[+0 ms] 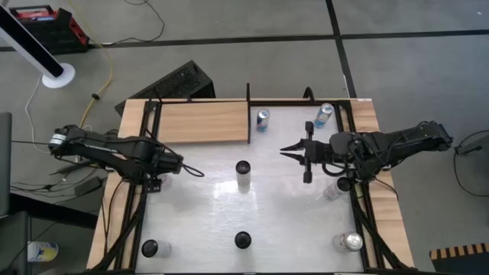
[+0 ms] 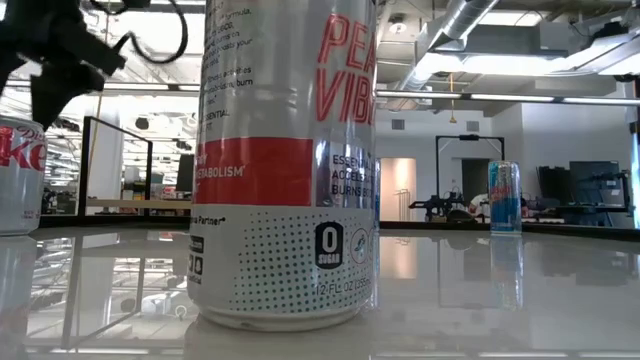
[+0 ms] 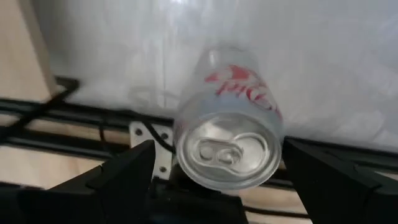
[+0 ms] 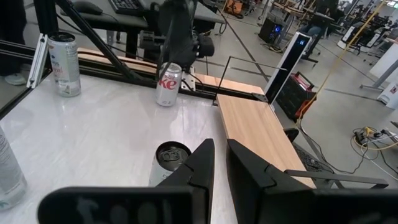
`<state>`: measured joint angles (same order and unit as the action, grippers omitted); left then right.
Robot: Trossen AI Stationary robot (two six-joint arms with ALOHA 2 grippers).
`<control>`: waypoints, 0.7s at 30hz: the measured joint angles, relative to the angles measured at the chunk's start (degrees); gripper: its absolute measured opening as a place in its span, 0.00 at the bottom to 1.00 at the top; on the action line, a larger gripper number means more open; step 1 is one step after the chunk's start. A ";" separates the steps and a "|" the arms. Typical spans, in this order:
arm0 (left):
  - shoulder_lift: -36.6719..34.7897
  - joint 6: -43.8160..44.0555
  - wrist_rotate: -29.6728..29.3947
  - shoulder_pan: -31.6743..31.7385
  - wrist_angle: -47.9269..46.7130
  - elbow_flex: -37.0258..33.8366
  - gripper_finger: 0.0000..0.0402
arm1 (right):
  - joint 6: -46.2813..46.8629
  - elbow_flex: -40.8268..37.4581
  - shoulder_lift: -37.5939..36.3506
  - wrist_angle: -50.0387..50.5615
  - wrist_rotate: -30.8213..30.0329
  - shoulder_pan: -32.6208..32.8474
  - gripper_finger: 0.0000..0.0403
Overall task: Place canned beverage on shelf
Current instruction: Put the left red and silver soda can on the shelf
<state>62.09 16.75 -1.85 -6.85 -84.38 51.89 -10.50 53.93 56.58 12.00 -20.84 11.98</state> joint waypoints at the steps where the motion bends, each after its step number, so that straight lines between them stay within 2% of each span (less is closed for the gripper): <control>1: -0.01 -0.01 0.40 0.00 0.50 -0.84 0.84 | 0.00 0.00 0.00 0.00 0.00 0.01 0.17; 13: 0.02 -0.56 0.95 0.02 3.98 -4.36 0.84 | -0.42 0.00 0.00 -0.06 0.00 -0.01 0.17; 21: -0.01 -0.52 0.96 0.02 4.11 -4.30 0.69 | -0.46 0.00 0.00 -0.03 0.00 -0.01 0.17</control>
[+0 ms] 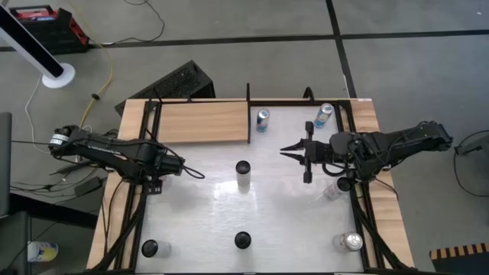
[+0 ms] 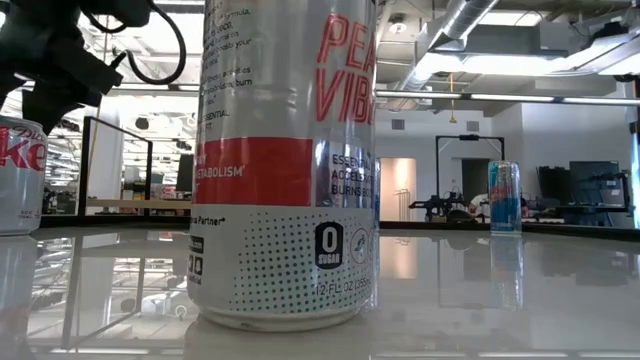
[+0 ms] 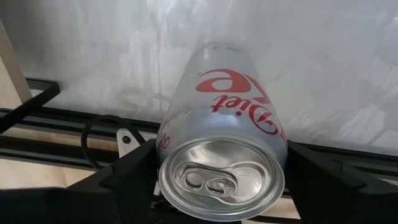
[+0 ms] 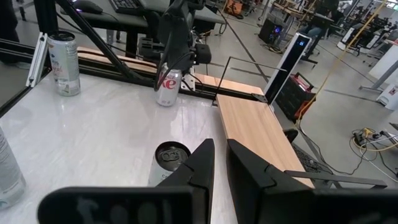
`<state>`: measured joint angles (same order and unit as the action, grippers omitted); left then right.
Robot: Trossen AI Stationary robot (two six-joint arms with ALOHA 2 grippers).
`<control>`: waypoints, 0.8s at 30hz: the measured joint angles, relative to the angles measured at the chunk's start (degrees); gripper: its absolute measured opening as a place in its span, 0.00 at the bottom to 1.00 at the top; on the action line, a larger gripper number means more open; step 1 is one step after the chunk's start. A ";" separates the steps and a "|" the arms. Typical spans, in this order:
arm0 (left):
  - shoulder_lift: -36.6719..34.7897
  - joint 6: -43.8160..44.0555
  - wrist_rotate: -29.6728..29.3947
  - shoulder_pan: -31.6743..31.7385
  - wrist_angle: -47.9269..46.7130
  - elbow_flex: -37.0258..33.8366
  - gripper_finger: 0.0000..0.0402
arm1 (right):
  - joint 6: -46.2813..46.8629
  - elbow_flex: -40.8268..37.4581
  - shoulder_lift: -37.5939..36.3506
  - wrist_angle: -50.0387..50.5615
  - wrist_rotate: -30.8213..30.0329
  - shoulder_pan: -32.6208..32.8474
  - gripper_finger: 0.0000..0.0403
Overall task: Place canned beverage on shelf
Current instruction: Put the left red and silver soda can on the shelf
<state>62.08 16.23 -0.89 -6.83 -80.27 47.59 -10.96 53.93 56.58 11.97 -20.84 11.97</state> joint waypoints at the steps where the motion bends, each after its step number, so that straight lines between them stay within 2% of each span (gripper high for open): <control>1: 0.00 -0.04 0.02 0.00 0.00 0.01 0.69 | 0.00 0.00 0.00 0.00 0.00 0.00 0.17; 5: 0.07 -0.49 0.45 0.02 0.20 1.15 0.69 | -0.02 0.00 0.00 0.00 0.00 0.00 0.17; 9: 0.04 -2.42 -0.48 0.38 1.41 5.92 0.69 | -0.04 0.00 0.00 0.00 0.00 -0.13 0.17; 14: 1.78 -6.87 -6.79 3.64 0.68 14.19 0.69 | -0.17 0.00 0.00 0.00 0.00 -0.86 0.17; 17: 4.18 -11.44 -9.96 8.37 -0.17 19.17 0.69 | -0.20 0.00 0.00 0.00 -0.02 -1.63 0.17; 24: 12.49 -29.43 -9.32 25.71 -0.91 27.57 0.69 | -0.15 0.00 0.00 0.00 0.00 -3.00 0.17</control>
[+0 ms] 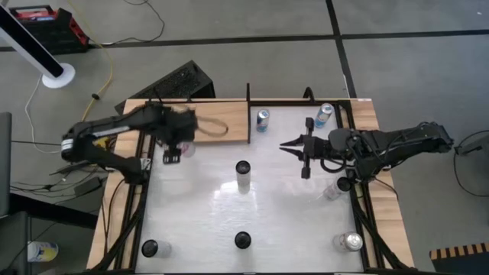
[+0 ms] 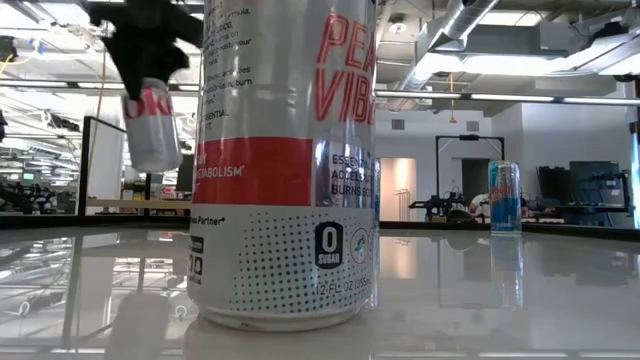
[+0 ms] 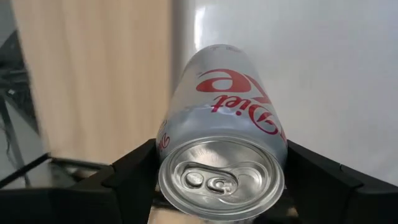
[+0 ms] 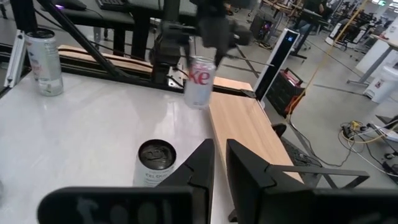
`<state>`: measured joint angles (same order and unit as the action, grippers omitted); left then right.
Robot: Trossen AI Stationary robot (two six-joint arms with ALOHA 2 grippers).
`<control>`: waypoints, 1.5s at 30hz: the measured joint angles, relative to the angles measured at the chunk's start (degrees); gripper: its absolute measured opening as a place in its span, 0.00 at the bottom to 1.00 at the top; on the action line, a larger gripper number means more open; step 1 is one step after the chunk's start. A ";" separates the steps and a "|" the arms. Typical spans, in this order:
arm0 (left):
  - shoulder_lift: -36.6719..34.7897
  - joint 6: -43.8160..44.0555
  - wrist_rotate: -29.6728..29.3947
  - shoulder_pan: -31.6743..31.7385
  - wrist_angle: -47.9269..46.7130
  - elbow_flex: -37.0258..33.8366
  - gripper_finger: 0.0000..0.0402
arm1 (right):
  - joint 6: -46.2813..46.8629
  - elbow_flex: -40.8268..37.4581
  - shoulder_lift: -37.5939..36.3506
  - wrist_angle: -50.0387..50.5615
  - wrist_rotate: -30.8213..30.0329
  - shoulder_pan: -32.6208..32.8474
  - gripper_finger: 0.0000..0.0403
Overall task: Place canned beverage on shelf
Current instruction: Put the left red and silver soda can on the shelf
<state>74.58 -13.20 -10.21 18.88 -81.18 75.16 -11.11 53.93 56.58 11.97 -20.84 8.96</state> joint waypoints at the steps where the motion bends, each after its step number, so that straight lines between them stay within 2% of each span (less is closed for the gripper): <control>1: 1.08 -2.86 0.12 2.86 0.00 0.58 0.69 | 0.00 0.00 0.00 0.01 -0.02 -0.18 0.17; 8: 8.96 -15.49 1.90 21.84 0.59 3.33 0.69 | 0.04 0.00 0.00 0.07 -0.01 -0.56 0.17; 11: 11.53 -16.32 1.94 26.98 2.26 4.54 0.69 | 0.17 0.00 0.00 0.87 -0.02 -0.56 0.17; 14: 13.46 -16.60 1.43 29.20 2.10 6.55 0.69 | 0.15 0.00 0.00 2.68 -0.02 -0.56 0.17; 25: 18.82 -19.18 0.86 30.28 0.25 7.92 0.69 | -0.04 0.00 0.00 2.86 -0.02 -1.85 0.17; 36: 18.94 -19.64 1.46 30.33 0.40 7.79 0.69 | 0.16 0.00 0.00 2.50 -0.02 -3.18 0.17; 45: 19.02 -19.14 1.96 30.35 -0.14 7.71 0.76 | 0.15 0.00 0.00 2.49 -0.02 -3.18 0.17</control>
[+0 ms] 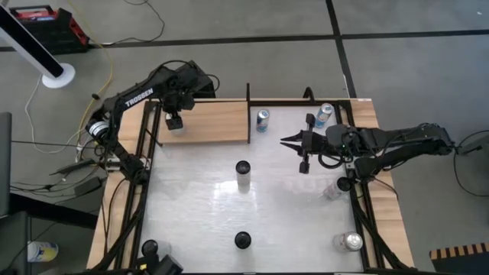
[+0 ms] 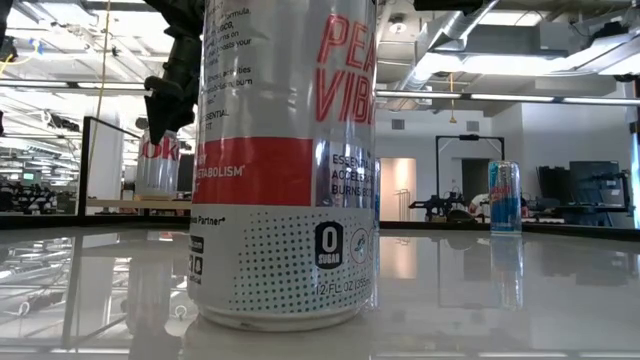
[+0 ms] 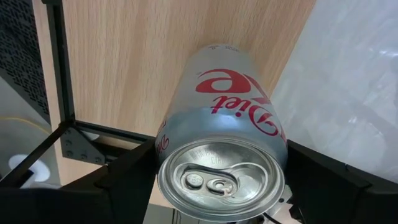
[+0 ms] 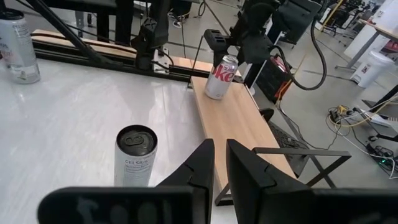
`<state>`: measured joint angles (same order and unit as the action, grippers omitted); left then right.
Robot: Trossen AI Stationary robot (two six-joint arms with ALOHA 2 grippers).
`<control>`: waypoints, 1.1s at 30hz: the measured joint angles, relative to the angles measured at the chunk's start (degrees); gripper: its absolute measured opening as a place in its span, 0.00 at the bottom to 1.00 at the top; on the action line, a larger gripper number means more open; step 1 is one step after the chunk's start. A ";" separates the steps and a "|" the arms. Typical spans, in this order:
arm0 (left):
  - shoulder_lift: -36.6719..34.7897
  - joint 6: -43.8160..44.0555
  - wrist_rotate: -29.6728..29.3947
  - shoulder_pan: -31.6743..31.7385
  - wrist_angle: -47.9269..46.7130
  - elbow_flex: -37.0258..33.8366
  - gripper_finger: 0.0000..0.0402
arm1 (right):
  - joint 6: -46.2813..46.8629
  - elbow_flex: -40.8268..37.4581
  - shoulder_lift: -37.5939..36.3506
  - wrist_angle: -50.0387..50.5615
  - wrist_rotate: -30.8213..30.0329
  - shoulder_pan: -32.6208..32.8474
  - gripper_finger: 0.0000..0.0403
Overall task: Place canned beverage on shelf
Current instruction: Put the left red and silver soda can on the shelf
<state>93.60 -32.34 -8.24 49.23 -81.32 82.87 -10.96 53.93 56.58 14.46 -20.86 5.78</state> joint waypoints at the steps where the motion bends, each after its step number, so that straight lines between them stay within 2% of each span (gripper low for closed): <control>1: 0.00 -0.02 0.04 0.00 0.00 -0.02 0.77 | 0.00 0.00 0.00 0.00 0.00 0.00 0.17; 33: -0.11 1.61 -0.15 0.00 0.32 0.04 0.78 | -0.01 0.00 0.00 0.09 0.00 -0.33 0.17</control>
<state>93.49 -30.73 -8.39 49.23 -81.00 82.91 -10.97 53.93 56.58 14.55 -20.86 5.45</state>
